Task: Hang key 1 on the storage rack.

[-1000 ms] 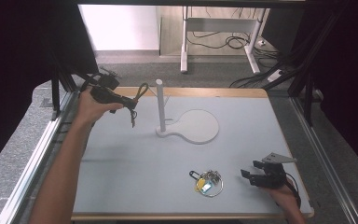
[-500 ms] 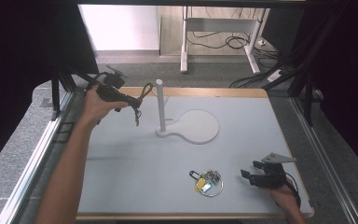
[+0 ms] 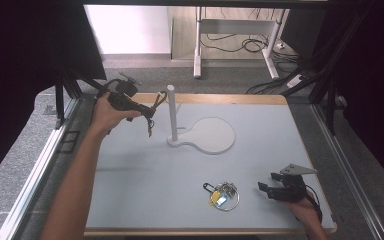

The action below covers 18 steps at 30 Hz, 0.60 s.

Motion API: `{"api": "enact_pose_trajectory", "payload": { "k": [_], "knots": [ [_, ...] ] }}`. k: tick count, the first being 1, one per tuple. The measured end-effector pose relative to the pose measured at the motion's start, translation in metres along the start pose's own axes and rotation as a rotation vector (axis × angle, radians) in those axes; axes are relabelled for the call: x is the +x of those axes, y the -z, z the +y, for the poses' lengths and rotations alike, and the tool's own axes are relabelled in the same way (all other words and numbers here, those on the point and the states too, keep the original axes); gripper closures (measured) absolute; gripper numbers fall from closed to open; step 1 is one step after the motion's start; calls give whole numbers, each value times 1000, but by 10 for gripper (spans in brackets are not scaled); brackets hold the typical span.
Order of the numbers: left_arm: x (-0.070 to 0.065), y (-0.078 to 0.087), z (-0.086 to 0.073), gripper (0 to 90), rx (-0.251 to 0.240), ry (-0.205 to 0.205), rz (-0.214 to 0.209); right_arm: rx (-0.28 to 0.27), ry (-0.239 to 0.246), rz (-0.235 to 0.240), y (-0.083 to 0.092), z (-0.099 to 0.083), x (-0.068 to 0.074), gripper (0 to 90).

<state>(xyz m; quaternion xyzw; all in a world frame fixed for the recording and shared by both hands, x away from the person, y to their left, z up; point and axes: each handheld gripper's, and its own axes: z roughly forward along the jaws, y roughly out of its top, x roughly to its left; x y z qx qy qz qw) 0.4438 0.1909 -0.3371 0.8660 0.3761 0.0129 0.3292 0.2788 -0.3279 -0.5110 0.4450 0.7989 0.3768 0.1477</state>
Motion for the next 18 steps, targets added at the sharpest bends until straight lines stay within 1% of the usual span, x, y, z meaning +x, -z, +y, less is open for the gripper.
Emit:
{"api": "enact_pose_trajectory", "payload": {
  "k": [4, 10, 12, 13, 17, 18],
  "knots": [
    [-3, -5, 1, 664, 15, -10, -1, 0, 2, -1, -1, 0, 0, 301],
    [-5, -10, 2, 664, 23, -15, -1, 0, 2, 0, -1, 0, 0, 301],
    [-5, -11, 2, 664, 30, -23, -1, 1, 2, -1, -1, 0, 0, 301],
    [-6, -14, 2, 663, 39, -28, 3, 1, 2, -1, -1, 0, 0, 301],
    [-9, -18, 2, 663, 51, -32, 11, 0, 3, -1, 0, 0, 0, 301],
    [-9, -19, 2, 663, 57, -38, 14, 0, 3, 0, 0, 0, 0, 301]
  ]
}}
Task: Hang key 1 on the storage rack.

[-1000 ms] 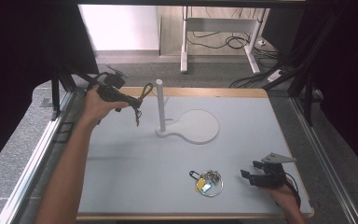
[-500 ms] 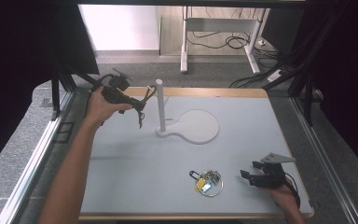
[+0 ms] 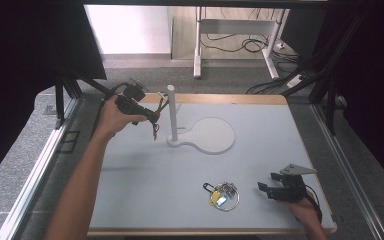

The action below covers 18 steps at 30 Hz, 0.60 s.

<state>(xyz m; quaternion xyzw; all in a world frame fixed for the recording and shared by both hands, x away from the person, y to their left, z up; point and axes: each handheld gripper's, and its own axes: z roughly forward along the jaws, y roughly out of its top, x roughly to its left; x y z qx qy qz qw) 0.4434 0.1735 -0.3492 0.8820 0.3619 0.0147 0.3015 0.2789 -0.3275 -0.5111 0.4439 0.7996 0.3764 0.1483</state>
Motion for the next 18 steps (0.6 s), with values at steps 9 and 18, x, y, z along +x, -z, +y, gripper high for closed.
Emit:
{"api": "enact_pose_trajectory", "payload": {
  "k": [9, 18],
  "knots": [
    [5, -12, -7, 660, -7, 17, -14, 0, 0, -1, -1, 0, 0, 301],
    [3, -13, -10, 623, -11, 16, 2, -2, 0, -3, 0, 0, -1, 301]
  ]
}}
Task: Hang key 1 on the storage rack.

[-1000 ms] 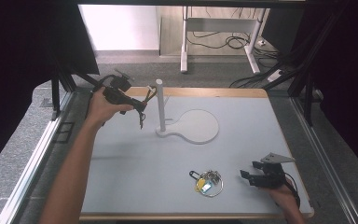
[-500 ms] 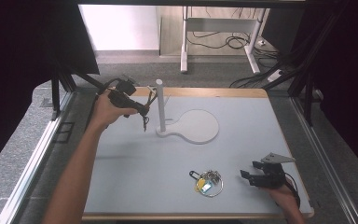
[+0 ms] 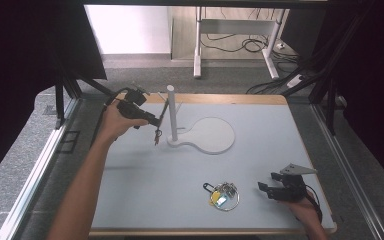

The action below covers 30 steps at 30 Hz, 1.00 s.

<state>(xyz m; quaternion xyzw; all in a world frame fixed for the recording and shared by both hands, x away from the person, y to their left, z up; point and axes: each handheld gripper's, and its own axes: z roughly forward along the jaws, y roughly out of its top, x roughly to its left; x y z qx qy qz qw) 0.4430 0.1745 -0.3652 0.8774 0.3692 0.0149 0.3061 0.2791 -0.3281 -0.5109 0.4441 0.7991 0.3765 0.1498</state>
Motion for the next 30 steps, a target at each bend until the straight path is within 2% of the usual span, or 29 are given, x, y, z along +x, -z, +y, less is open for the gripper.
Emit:
{"api": "enact_pose_trajectory", "payload": {
  "k": [7, 12, 15, 19, 20, 25, 26, 29, 30],
  "knots": [
    [-5, 7, -13, 603, -26, -7, 23, -3, 1, -2, 1, 1, 0, 301],
    [-13, 12, -22, 564, -57, -17, 19, -13, 8, -3, 2, 2, 2, 301],
    [-22, 18, -33, 541, -92, -44, 24, -26, 14, -2, 3, 3, 3, 301],
    [-32, 24, -48, 527, -138, -56, 11, -39, 19, 9, 7, 5, 5, 301],
    [-32, 24, -48, 525, -138, -56, 11, -43, 23, 10, 7, 5, 5, 301],
    [-43, 20, -72, 515, -139, -75, 6, -36, 45, 24, 7, 7, 8, 300],
    [-43, 20, -72, 513, -139, -75, 6, -36, 49, 25, 7, 7, 9, 300],
    [-50, 17, -89, 508, -139, -78, 14, -39, 48, 24, 8, 8, 9, 300],
    [-52, 16, -93, 507, -152, -72, 15, -38, 49, 23, 8, 8, 9, 300]
  ]
}}
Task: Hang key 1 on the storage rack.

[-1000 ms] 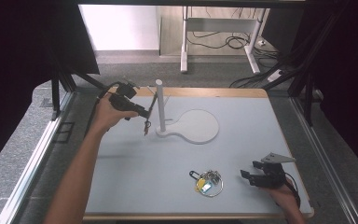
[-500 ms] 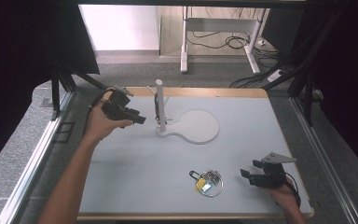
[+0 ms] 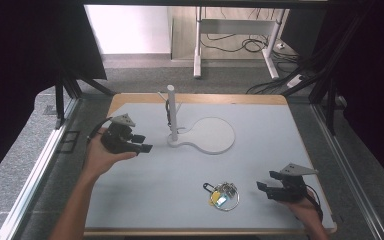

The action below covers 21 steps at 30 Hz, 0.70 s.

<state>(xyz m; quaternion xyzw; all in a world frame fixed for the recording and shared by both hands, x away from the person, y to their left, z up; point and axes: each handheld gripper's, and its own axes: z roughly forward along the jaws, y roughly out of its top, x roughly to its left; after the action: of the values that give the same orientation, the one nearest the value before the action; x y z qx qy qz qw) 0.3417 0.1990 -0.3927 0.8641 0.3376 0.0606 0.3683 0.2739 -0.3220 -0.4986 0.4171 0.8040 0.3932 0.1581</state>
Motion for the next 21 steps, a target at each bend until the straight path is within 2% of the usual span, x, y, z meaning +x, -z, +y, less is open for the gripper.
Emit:
{"api": "enact_pose_trajectory", "payload": {
  "k": [3, 4, 7, 8, 9, 10, 11, 14, 16, 17, 20, 21],
  "knots": [
    [-7, -1, -13, 507, -13, 2, -7, 3, 7, 1, 0, 1, 1, 301],
    [-7, -1, -13, 505, -13, 2, -7, 3, 7, 1, 0, 1, 1, 301],
    [-16, -4, -29, 502, -1, -17, 7, 1, 21, 14, 1, 3, 4, 300],
    [-16, -4, -29, 501, -1, -17, 7, 1, 21, 14, 1, 3, 4, 300],
    [-19, -6, -37, 501, -12, -12, -10, 1, 27, 20, 1, 4, 6, 299],
    [-19, -6, -37, 501, -12, -12, -10, 1, 27, 20, 1, 4, 6, 299],
    [-23, -7, -41, 499, 8, -32, 9, 3, 38, 22, 1, 5, 7, 297],
    [-25, -11, -50, 494, 22, -28, -17, 12, 51, 24, 1, 7, 10, 297],
    [-26, -12, -53, 494, 24, -20, -16, 18, 57, 25, 1, 8, 11, 297],
    [-27, -15, -58, 494, 44, -20, -7, 27, 76, 21, 1, 10, 14, 297],
    [-27, -16, -63, 494, 45, -18, -13, 35, 100, 19, 0, 13, 19, 300],
    [-27, -18, -65, 494, 61, -27, 1, 39, 109, 18, -1, 14, 20, 302]
  ]
}}
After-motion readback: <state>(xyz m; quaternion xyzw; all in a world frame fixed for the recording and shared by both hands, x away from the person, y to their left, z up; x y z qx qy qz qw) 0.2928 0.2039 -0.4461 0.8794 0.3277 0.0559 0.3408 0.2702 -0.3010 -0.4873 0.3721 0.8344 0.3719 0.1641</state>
